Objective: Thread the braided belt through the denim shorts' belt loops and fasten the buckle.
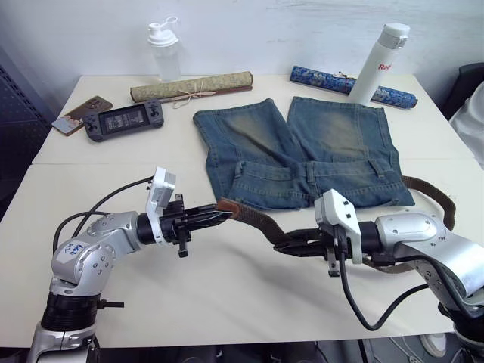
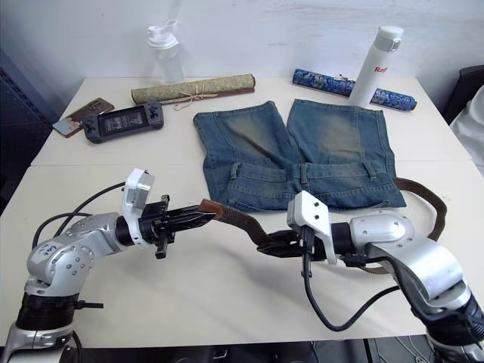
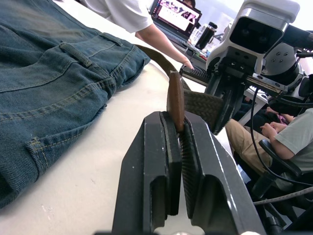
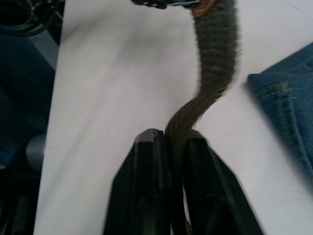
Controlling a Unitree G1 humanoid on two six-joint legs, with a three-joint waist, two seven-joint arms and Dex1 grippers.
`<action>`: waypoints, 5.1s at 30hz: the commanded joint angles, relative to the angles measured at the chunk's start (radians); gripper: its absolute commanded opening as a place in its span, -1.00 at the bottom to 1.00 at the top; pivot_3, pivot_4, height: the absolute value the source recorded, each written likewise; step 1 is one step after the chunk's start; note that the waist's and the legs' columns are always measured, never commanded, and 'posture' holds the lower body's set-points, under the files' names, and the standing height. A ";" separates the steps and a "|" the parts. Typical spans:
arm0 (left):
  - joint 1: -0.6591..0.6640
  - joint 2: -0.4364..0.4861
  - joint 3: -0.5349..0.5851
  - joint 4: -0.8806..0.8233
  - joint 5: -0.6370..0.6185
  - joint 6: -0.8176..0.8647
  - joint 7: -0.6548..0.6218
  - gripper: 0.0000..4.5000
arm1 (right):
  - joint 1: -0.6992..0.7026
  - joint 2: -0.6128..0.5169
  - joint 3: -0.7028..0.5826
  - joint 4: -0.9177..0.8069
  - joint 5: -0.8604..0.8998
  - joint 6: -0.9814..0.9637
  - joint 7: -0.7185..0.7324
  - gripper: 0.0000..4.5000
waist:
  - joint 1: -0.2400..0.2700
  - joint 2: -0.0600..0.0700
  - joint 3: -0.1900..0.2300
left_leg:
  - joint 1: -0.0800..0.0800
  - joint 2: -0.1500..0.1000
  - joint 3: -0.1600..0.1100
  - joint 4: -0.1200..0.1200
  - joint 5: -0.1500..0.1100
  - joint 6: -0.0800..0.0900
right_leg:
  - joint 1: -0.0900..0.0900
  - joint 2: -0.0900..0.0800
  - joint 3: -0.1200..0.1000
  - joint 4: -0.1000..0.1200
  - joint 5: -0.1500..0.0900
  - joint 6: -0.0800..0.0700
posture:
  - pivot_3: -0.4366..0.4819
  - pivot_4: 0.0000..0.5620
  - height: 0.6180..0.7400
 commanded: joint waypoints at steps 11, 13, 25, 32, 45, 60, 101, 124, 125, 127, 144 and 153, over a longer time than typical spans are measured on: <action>0.045 -0.216 0.091 -0.068 -0.240 0.124 0.329 -1.00 | 0.157 0.066 -0.544 0.004 0.759 0.240 -0.379 0.98 | 0.002 0.000 0.000 | 0.000 0.000 -0.005 0.001 -0.001 0.001 | 0.005 -0.004 -0.003 -0.001 0.000 0.000 | -0.05 -0.47 0.63; 0.055 -0.252 0.102 -0.078 -0.291 0.145 0.400 -1.00 | 0.223 0.050 -0.554 -0.012 0.944 0.221 -0.462 0.98 | 0.001 -0.001 0.000 | 0.001 0.000 -0.006 0.000 -0.001 0.002 | 0.007 -0.004 -0.003 -0.001 0.000 0.000 | -0.05 -0.47 0.63; 0.071 -0.270 0.065 -0.137 -0.412 0.174 0.491 -1.00 | 0.372 0.370 -0.068 0.007 1.171 -0.109 -1.066 0.98 | 0.001 -0.002 -0.001 | 0.001 0.000 -0.004 0.002 0.000 0.001 | 0.004 0.000 -0.001 -0.001 0.000 0.000 | -0.05 -0.47 0.63; 0.068 -0.258 0.064 -0.127 -0.418 0.167 0.489 -1.00 | 0.386 0.586 -0.119 0.006 1.147 -0.283 -1.103 0.98 | 0.000 -0.002 0.000 | -0.001 -0.001 -0.003 0.002 -0.001 0.001 | 0.002 0.001 0.000 0.000 0.000 0.000 | -0.05 -0.47 0.63; 0.046 -0.250 0.064 -0.100 -0.417 0.168 0.482 -1.00 | 0.419 0.636 -0.110 -0.029 1.031 -0.309 -1.044 0.98 | -0.004 -0.002 0.000 | -0.001 0.000 -0.001 -0.001 0.000 0.001 | -0.001 0.001 0.002 0.000 0.000 0.000 | -0.05 -0.47 0.63; 0.053 -0.228 0.022 -0.109 -0.366 0.148 0.451 -1.00 | 0.411 0.633 -0.114 -0.035 1.008 -0.313 -1.020 -0.98 | -0.005 -0.002 0.000 | -0.001 0.000 -0.001 -0.001 0.000 0.001 | -0.001 0.000 0.003 0.000 0.000 0.000 | -0.05 -0.47 0.63; -0.404 -0.248 -0.603 0.782 1.135 -0.890 0.412 -1.00 | 0.527 0.435 -0.586 -0.026 1.283 -0.356 -0.833 -1.00 | -0.001 0.001 0.000 | 0.001 0.000 0.002 -0.002 -0.002 0.007 | -0.001 -0.006 0.002 0.000 0.001 0.001 | -0.05 -0.47 0.63; 0.460 0.113 -0.213 0.001 0.913 -0.865 0.299 -1.00 | 0.554 0.380 -0.593 -0.002 1.286 -0.322 -0.802 -1.00 | -0.047 0.019 -0.012 | 0.004 0.003 0.003 -0.006 -0.007 0.004 | -0.001 -0.002 0.008 -0.003 -0.001 -0.001 | -0.05 -0.47 0.63; 0.466 0.111 -0.208 -0.006 0.901 -0.857 0.293 -1.00 | 0.554 0.372 -0.592 0.004 1.287 -0.316 -0.801 -1.00 | -0.047 0.019 -0.012 | 0.004 0.003 0.003 -0.006 -0.008 0.005 | -0.001 -0.002 0.008 -0.003 -0.001 -0.001 | -0.05 -0.47 0.63; 0.471 0.100 -0.205 -0.012 0.859 -0.824 0.271 -1.00 | 0.550 0.350 -0.583 0.025 1.279 -0.298 -0.801 -1.00 | -0.042 0.020 -0.012 | 0.004 0.003 0.002 -0.006 -0.008 0.005 | -0.001 -0.003 0.008 -0.002 -0.001 -0.001 | -0.05 -0.47 0.63; 0.360 0.165 0.071 -0.062 0.178 -0.471 -0.033 0.72 | 0.384 0.076 -0.576 0.300 1.290 -0.122 -0.945 -1.00 | -0.022 0.019 -0.012 | 0.002 0.001 0.002 -0.002 -0.005 0.002 | -0.001 -0.003 0.007 -0.001 -0.001 -0.001 | -0.05 -0.47 0.63; 0.333 0.142 0.059 -0.110 0.170 -0.386 -0.010 0.72 | 0.282 0.007 -0.557 0.427 1.291 -0.007 -1.013 -1.00 | -0.022 0.018 -0.011 | 0.002 0.001 0.003 -0.002 -0.005 0.002 | -0.001 0.000 0.007 -0.002 0.000 -0.001 | -0.05 -0.47 0.63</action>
